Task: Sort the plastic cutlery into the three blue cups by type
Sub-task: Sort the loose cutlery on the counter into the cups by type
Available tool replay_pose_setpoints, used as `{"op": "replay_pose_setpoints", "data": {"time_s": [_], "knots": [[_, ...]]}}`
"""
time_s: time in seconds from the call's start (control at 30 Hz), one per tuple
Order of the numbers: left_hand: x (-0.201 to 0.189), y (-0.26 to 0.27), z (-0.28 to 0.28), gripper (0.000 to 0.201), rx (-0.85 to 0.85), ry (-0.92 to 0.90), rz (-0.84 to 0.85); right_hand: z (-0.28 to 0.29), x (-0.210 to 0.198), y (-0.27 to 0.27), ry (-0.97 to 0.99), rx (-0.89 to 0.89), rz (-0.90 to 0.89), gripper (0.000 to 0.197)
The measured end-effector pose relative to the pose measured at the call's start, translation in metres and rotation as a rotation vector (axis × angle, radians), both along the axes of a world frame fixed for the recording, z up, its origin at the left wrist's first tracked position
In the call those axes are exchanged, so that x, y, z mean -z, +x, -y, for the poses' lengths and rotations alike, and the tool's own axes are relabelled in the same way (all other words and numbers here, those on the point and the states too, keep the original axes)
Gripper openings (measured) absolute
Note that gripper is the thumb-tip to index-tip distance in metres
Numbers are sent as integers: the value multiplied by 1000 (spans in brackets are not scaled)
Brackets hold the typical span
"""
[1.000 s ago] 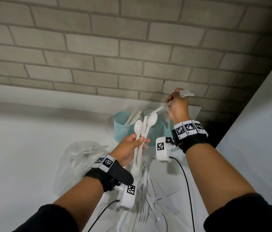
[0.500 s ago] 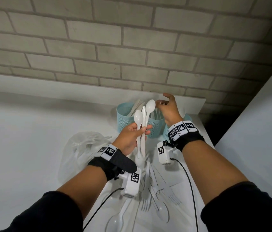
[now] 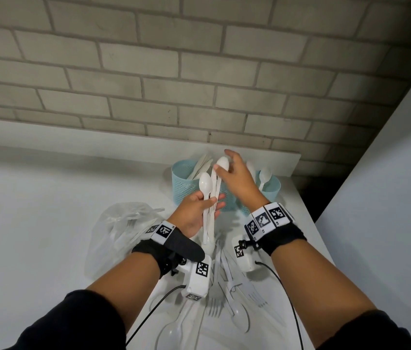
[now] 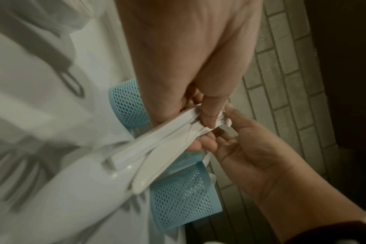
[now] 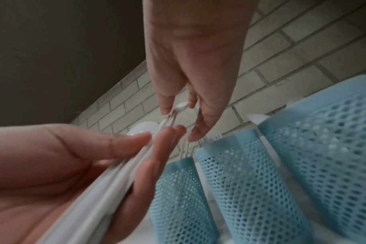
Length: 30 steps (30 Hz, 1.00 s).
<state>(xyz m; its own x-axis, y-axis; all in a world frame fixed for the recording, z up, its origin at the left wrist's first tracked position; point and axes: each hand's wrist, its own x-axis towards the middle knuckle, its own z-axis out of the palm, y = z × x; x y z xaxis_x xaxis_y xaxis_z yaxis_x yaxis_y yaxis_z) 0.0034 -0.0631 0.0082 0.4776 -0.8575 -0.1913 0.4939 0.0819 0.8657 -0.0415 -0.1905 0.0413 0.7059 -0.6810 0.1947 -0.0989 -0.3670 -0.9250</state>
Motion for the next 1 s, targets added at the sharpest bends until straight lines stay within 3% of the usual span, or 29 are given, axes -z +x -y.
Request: {"op": "replay_pose_setpoints", "data": {"time_s": [0.13,0.23,0.37,0.47,0.6,0.8,0.9,1.0], "knots": [[-1,-5,-1,34,42,26,42,-1,4,-7,106,4,-18,56],[-1,-6,-2,34,52,41,40,10,-13,-16,196,75,107,48],[-2,-5,-3,30,69,40,47,39,-40,-35,149,393,484,37],[-2,-5,-2,25,61,44,63,49,-48,-51,15,572,582,34],[-1,-7,1,19,47,42,34,50,-25,-59,-88,649,412,38],[1,-3,0,23,56,-1,-77,53,19,-61,-71,564,101,37],[-1,0,-2,23,64,-36,-93,50,18,-60,-178,522,73,39],[-3,0,-1,34,42,-70,-87,43,5,-56,-455,555,134,34]]}}
